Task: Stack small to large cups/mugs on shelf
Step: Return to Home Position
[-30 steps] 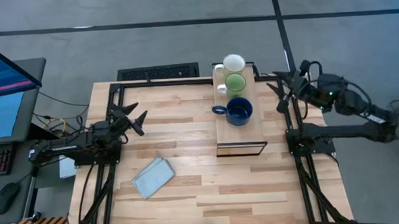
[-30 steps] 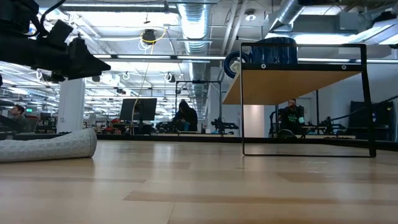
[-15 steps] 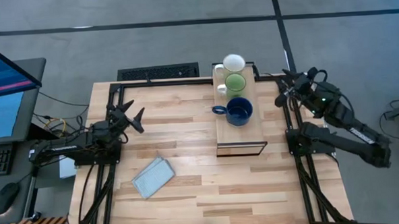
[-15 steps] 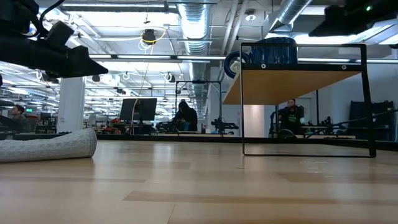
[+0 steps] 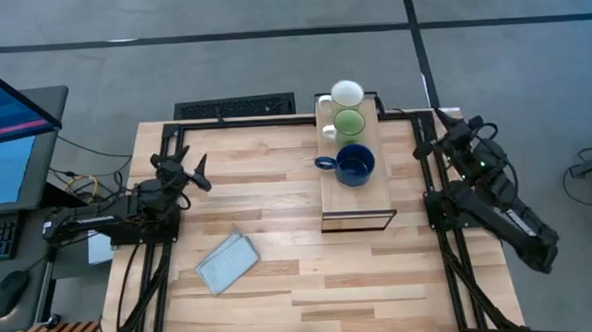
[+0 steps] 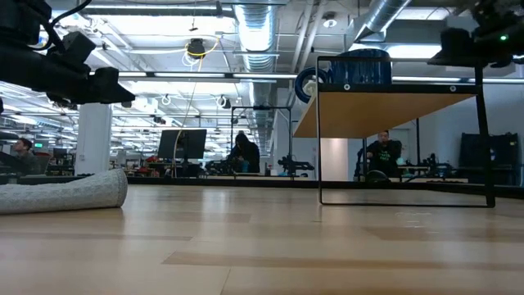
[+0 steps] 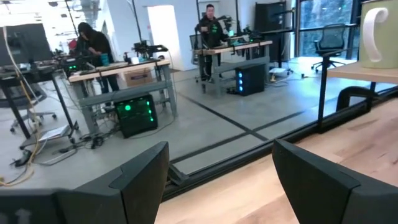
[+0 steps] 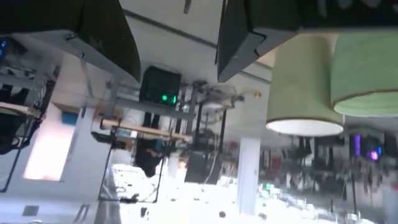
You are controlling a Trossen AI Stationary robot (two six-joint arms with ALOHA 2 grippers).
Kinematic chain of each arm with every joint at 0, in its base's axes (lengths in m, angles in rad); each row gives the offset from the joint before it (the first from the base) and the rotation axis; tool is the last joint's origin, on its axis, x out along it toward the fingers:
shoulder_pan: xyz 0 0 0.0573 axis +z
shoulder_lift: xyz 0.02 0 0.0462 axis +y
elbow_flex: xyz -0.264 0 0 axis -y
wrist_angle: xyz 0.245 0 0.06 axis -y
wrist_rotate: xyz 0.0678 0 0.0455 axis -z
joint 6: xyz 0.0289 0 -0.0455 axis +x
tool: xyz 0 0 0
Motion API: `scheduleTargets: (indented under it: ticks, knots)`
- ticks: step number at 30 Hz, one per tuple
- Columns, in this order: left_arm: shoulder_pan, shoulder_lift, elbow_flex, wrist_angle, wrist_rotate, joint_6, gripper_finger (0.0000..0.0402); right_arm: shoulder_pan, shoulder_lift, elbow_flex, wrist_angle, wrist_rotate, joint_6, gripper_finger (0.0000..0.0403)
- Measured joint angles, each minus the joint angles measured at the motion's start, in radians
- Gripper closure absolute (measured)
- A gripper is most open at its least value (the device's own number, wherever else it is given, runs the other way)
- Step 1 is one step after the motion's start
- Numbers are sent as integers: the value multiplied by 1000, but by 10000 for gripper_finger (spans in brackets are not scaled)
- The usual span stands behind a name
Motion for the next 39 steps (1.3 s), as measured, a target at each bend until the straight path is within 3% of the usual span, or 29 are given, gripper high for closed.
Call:
scheduleTargets:
  ticks: [13,21,39]
  knots:
    - [0,-4,0,1,-10,0,124,15,-27,-26,-24,-29,12,168]
    - [0,-4,0,-1,-5,0,124,15,-27,-163,200,-29,2,168]
    - [0,-4,1,-6,16,-5,124,15,-27,-309,373,-29,9,168]
